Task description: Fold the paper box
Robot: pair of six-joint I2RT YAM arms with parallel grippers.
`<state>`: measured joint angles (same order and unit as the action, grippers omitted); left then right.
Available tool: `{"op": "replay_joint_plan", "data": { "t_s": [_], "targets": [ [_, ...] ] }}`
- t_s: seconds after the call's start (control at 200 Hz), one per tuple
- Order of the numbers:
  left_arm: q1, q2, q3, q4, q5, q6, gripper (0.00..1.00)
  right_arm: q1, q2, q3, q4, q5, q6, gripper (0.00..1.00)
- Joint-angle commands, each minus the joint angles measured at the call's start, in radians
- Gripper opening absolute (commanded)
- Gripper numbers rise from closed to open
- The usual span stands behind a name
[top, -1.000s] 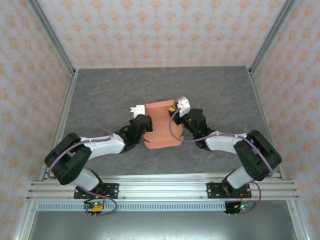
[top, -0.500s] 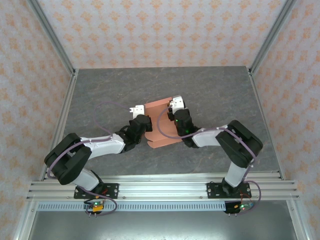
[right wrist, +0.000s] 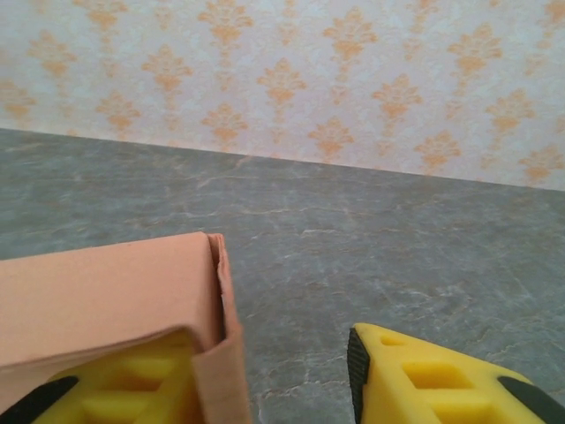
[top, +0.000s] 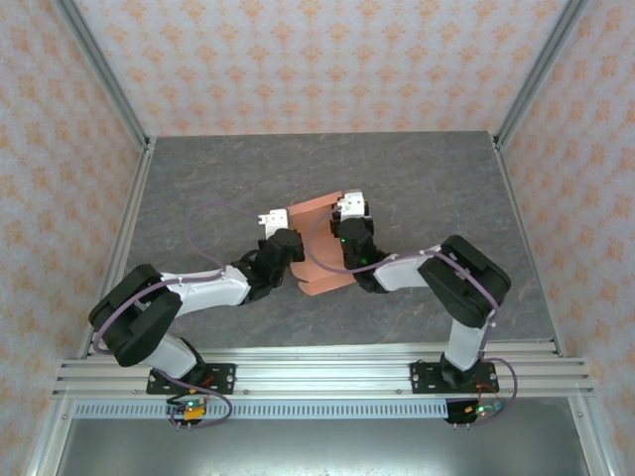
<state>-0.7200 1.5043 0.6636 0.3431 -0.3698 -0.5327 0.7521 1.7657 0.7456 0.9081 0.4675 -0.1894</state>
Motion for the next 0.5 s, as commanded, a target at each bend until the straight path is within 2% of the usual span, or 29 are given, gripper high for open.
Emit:
{"op": "replay_joint_plan", "data": {
  "t_s": [0.0,0.115,0.31,0.43,0.496],
  "targets": [
    [-0.001,-0.01,0.036,-0.064,-0.087,-0.031,0.0,-0.05,-0.114,-0.076,-0.044,-0.228,0.018,0.45],
    [-0.001,-0.006,0.059,-0.103,-0.108,-0.06,0.0,-0.109,-0.192,-0.142,-0.095,-0.489,-0.015,0.47],
    [-0.001,-0.001,0.075,-0.129,-0.105,-0.091,0.0,-0.183,-0.251,-0.164,-0.19,-0.748,-0.082,0.5],
    [-0.001,-0.003,0.082,-0.149,-0.113,-0.104,0.0,-0.198,-0.267,-0.145,-0.236,-0.834,-0.112,0.52],
    [-0.001,-0.007,0.079,-0.151,-0.115,-0.108,0.0,-0.197,-0.266,-0.133,-0.247,-0.793,-0.116,0.53]
  ]
}}
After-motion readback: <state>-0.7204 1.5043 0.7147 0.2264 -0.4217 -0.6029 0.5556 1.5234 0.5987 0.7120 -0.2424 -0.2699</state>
